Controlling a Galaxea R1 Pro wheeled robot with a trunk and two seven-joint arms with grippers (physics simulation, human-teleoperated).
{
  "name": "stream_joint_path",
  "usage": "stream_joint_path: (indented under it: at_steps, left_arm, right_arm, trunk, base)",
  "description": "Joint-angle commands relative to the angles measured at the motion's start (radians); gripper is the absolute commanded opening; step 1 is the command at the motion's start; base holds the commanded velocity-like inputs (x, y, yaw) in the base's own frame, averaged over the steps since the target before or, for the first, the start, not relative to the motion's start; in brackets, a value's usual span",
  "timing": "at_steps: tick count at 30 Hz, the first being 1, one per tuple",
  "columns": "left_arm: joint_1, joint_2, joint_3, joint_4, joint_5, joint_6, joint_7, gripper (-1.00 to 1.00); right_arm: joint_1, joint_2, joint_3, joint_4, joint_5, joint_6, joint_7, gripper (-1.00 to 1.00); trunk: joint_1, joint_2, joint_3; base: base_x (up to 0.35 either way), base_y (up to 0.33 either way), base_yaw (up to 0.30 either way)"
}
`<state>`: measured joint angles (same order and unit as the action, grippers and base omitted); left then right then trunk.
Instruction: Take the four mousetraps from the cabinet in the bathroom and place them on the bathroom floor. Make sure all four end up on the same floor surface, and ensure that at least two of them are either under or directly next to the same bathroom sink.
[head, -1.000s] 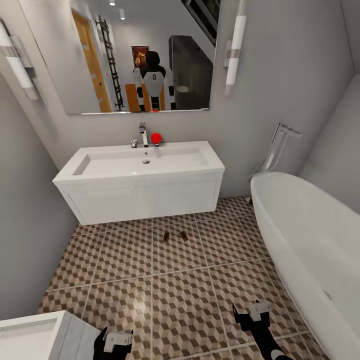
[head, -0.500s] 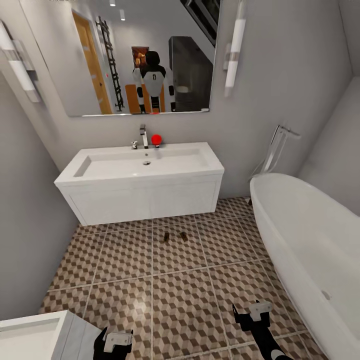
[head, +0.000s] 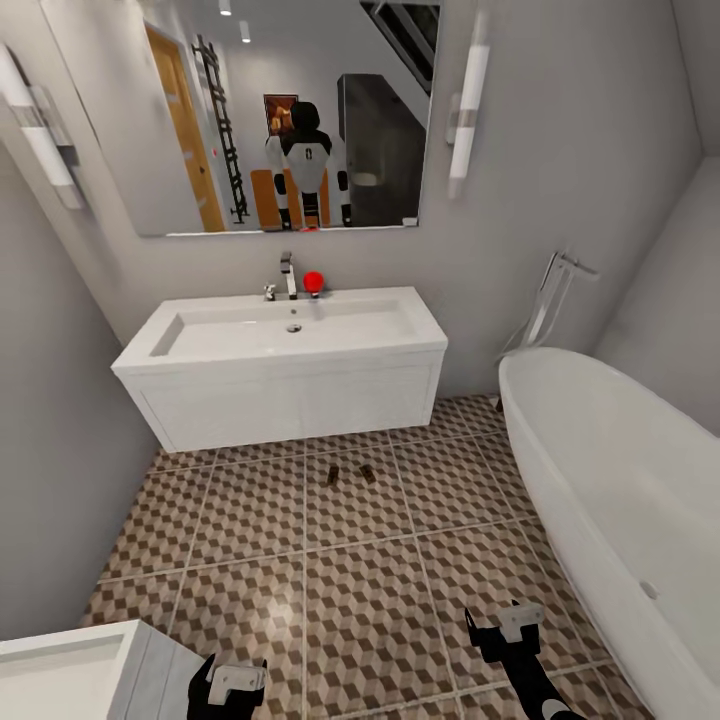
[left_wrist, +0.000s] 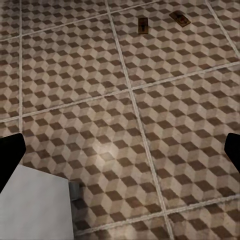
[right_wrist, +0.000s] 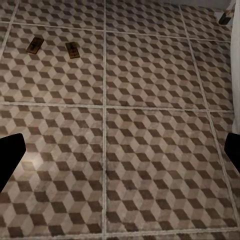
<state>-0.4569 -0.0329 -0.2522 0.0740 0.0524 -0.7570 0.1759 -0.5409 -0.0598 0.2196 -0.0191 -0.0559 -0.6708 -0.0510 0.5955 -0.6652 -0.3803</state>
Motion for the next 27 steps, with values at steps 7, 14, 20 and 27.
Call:
stream_joint_path:
  at_steps: [7,14,20,27]
  left_arm:
    - [-0.002,-0.001,-0.009,0.004,0.004,-0.006,0.004,1.00]
    - [-0.002,-0.001,-0.009,0.004,0.005,-0.006,0.004,1.00]
    - [-0.002,-0.001,-0.009,0.004,0.005,-0.006,0.004,1.00]
    - [-0.002,0.000,-0.009,0.004,0.005,-0.005,0.004,1.00]
  right_arm:
    - [-0.001,0.000,0.009,0.001,-0.005,-0.002,-0.004,1.00]
    - [-0.001,0.000,0.009,0.001,-0.005,-0.003,-0.004,1.00]
    - [-0.001,0.000,0.009,0.001,-0.005,-0.002,-0.005,1.00]
    - [-0.001,0.000,0.009,0.001,-0.005,-0.002,-0.006,1.00]
  trunk:
    - [-0.027,0.048,0.021]
    - [-0.054,0.097,0.043]
    - [-0.077,0.139,0.062]
    - [-0.103,0.188,0.084]
  base:
    - [0.000,0.000,0.000]
    - [0.000,0.000,0.000]
    - [0.000,0.000,0.000]
    - [0.000,0.000,0.000]
